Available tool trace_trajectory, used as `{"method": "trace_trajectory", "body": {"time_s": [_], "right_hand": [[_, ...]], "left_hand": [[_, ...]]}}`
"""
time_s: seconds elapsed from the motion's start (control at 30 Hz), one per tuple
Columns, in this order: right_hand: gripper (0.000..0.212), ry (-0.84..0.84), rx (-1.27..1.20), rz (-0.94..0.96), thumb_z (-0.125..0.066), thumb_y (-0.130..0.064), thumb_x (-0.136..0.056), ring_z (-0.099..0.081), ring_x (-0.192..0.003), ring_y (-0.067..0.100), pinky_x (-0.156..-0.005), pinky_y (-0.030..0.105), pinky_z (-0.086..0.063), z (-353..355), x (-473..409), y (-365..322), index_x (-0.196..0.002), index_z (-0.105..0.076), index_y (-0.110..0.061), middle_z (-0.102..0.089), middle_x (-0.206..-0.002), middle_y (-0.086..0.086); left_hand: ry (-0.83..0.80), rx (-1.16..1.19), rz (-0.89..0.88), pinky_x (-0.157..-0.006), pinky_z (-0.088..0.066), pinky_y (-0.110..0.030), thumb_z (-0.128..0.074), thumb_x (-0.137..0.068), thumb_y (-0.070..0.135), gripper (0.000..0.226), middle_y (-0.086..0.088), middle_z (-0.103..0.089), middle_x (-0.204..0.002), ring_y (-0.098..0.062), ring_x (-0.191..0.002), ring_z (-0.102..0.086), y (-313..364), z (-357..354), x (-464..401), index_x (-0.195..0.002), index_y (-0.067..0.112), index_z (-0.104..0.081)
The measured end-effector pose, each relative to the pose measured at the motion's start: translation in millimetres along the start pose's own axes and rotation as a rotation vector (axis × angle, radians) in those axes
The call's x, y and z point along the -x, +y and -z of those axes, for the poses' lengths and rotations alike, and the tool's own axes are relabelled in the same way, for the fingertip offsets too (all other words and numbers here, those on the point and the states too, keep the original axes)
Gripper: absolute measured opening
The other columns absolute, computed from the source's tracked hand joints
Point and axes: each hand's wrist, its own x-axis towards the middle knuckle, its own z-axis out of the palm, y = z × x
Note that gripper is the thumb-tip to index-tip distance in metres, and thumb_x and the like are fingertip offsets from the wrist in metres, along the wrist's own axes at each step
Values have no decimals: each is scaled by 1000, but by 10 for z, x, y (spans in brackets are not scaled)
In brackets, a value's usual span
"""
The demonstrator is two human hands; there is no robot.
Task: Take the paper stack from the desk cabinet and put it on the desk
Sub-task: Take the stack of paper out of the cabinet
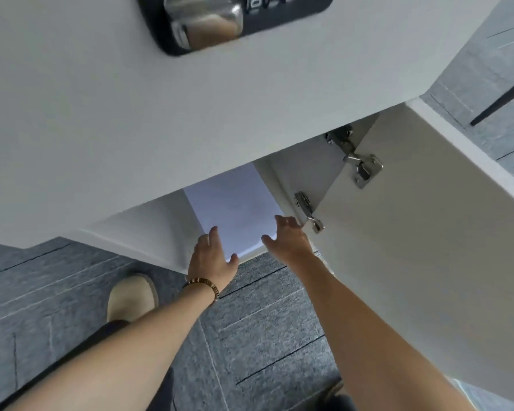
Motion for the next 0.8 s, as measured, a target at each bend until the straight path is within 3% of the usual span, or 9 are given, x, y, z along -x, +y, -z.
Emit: {"method": "trace_trajectory", "body": {"time_s": [0.23, 0.43, 0.67, 0.8], "right_hand": [[66, 104, -75, 20, -53, -33, -97, -41, -140, 38, -113, 50, -38, -212, -451, 179, -154, -27, -11, -34, -154, 17], [83, 90, -9, -30, -57, -39, -92, -34, -140, 43, -112, 50, -36, -412, -670, 302, -157, -13, -10, -30, -154, 22], [78, 176, -69, 20, -57, -26, -91, -33, -139, 41, -113, 46, -34, -575, -710, 358, -157, -19, -7, -36, -152, 21], [80, 187, -105, 12, -58, -27, -89, -34, -139, 38, -113, 43, -32, -608, -666, 376, -156, -21, -5, -38, -152, 18]], "left_hand": [[32, 217, 171, -109, -38, -44, -66, -85, 36, 89, -18, -24, -155, -33, -142, -29, -81, -344, -285, -152, 13, -13], [15, 267, 264, -111, -33, -47, -71, -81, 39, 101, -15, -19, -159, -33, -146, -16, -126, -517, -495, -154, 15, -5], [46, 339, 365, -111, -34, -51, -73, -78, 37, 98, -21, -23, -156, -39, -145, -17, -39, -613, -558, -153, 20, -12], [99, 353, 339, -112, -34, -50, -75, -77, 35, 97, -18, -23, -156, -38, -146, -15, -68, -629, -467, -153, 20, -16]]}}
